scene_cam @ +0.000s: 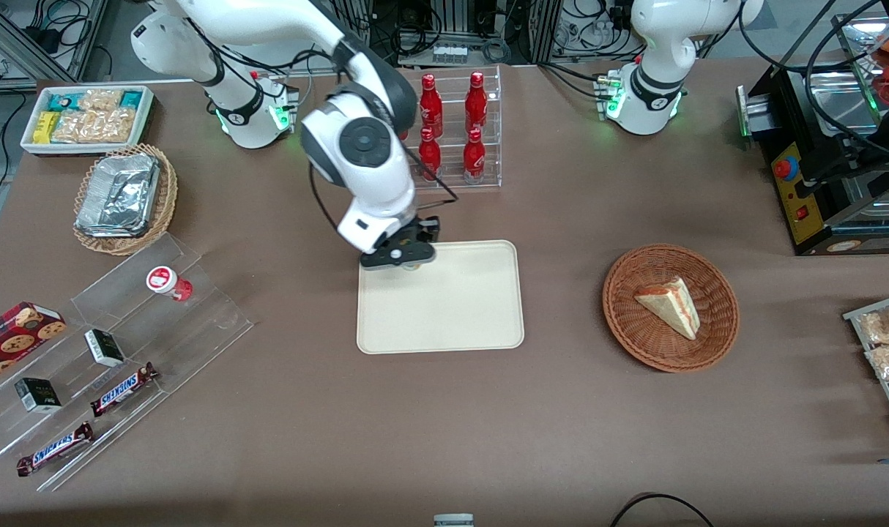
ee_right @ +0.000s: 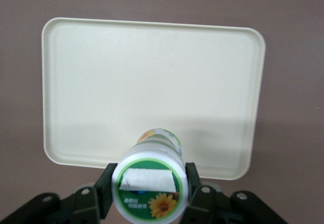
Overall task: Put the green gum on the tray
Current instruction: 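Lower the gum jar onto the cream tray and open the right gripper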
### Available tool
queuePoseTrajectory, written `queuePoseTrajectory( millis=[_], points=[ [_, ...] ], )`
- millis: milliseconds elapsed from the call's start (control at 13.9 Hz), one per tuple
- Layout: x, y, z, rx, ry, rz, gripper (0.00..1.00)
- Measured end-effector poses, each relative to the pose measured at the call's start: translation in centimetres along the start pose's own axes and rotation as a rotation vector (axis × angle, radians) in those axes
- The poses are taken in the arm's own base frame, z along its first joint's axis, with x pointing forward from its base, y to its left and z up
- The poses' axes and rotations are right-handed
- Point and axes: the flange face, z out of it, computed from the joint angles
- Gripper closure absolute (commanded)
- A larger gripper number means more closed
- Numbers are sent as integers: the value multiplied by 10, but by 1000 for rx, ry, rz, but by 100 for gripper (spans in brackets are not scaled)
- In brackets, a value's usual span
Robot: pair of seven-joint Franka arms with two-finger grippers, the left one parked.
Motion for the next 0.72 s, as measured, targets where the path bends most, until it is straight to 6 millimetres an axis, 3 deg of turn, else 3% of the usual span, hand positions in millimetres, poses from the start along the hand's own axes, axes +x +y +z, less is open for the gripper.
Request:
queuePoseTrajectory(
  millis=[359, 503, 719],
  points=[
    [-15, -37, 64, 20, 20, 30, 100],
    [-17, -40, 86, 13, 14, 30, 100],
    [-12, -34, 100, 2, 12, 41, 100]
  ],
)
